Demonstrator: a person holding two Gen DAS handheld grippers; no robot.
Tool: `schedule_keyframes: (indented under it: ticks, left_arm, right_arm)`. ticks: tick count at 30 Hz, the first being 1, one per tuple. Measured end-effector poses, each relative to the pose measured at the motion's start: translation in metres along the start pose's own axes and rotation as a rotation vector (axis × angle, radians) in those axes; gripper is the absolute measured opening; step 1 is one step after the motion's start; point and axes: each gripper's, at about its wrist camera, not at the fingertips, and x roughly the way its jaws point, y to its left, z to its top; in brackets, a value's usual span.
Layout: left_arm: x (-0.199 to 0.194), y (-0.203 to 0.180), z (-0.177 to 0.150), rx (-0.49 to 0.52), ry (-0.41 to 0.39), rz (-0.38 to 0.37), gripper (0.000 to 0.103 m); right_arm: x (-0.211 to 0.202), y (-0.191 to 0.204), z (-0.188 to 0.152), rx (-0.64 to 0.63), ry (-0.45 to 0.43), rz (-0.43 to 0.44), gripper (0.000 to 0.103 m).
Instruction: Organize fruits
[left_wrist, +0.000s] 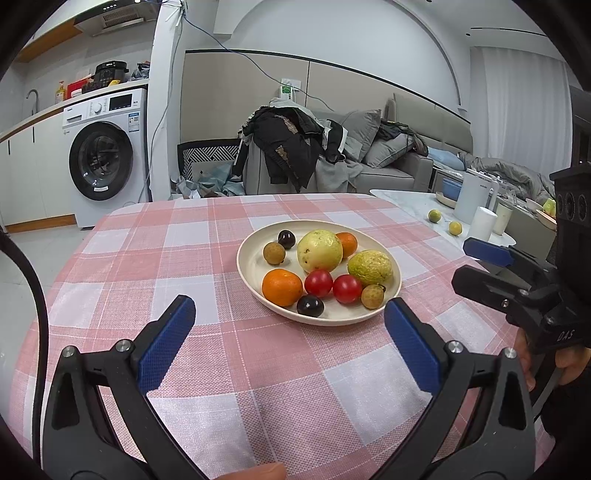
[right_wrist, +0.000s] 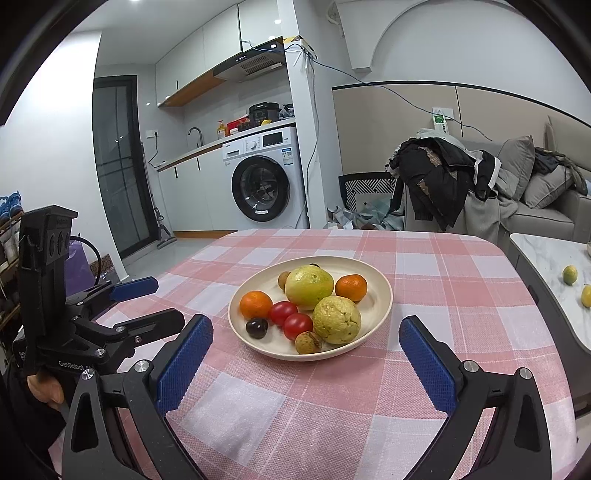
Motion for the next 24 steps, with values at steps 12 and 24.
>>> schedule_keyframes:
  ticks: [12,24]
  left_arm:
    - [-0.0007,-0.0042,0.0005,0.015,-0.005,-0.006,0.102]
    - [-0.0008,-0.0049,0.0004,0.015,-0.005,-0.005,0.102]
  right_arm:
    - [0.0000,-0.0001,-0.0002,0.002,0.001,0.000,0.103]
    - [-0.0001,0.0001,0.0000,0.001,0.002,0.001,0.103]
